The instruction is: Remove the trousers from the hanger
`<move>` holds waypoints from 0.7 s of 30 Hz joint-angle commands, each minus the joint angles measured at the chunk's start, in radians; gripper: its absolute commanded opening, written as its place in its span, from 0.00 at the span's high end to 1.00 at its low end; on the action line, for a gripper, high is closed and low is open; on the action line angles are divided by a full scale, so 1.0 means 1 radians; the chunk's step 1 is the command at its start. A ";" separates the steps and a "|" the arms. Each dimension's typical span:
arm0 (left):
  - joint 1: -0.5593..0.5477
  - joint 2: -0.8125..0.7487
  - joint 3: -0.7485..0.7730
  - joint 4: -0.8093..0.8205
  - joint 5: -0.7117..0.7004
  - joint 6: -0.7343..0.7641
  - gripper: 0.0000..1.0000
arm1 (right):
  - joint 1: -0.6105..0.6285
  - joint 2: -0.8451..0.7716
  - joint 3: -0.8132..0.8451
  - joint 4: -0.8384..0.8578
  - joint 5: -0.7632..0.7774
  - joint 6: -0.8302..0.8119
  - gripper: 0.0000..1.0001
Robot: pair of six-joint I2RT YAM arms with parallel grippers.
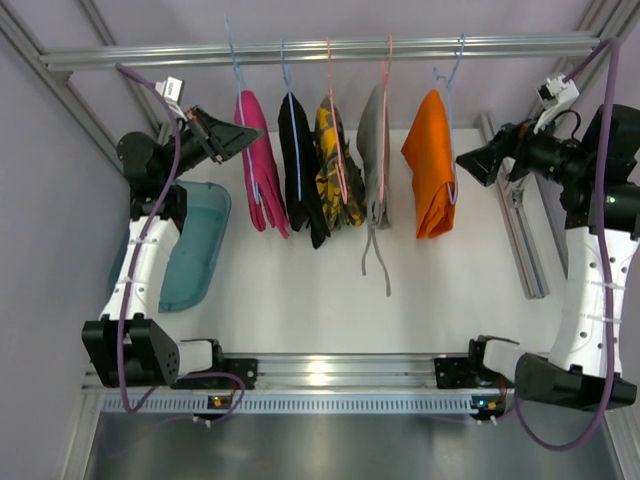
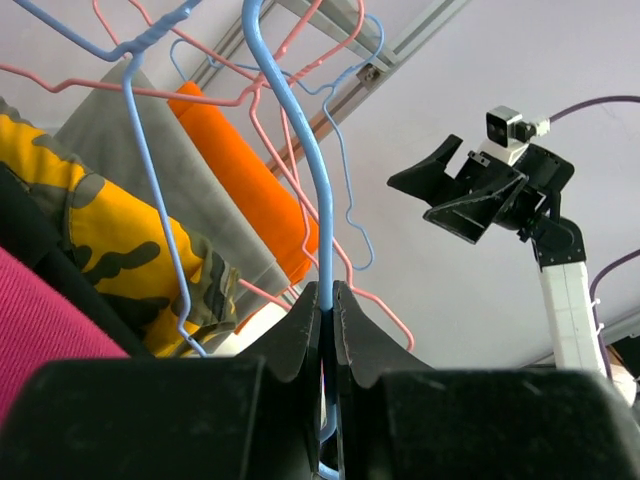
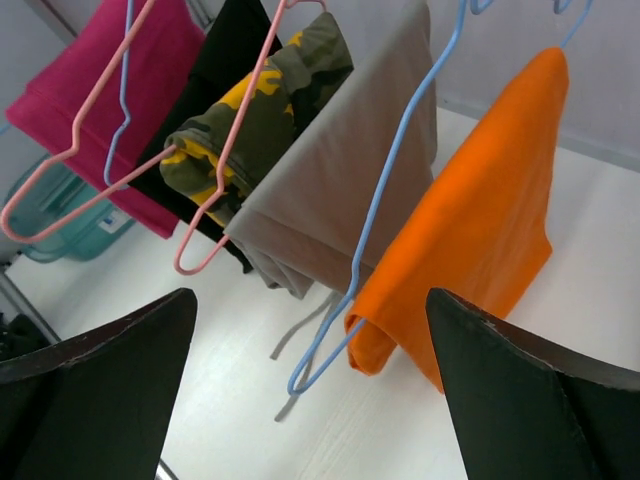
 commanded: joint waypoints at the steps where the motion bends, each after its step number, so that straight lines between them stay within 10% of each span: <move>1: 0.003 -0.034 0.028 0.177 -0.044 0.082 1.00 | 0.006 0.030 0.045 0.077 -0.095 0.078 0.01; 8: 0.003 -0.144 -0.124 0.177 -0.054 0.068 1.00 | 0.062 0.083 0.042 0.437 -0.169 0.405 0.01; 21: 0.002 -0.385 -0.259 0.053 -0.102 0.083 1.00 | 0.554 0.336 0.315 0.649 0.017 0.576 0.05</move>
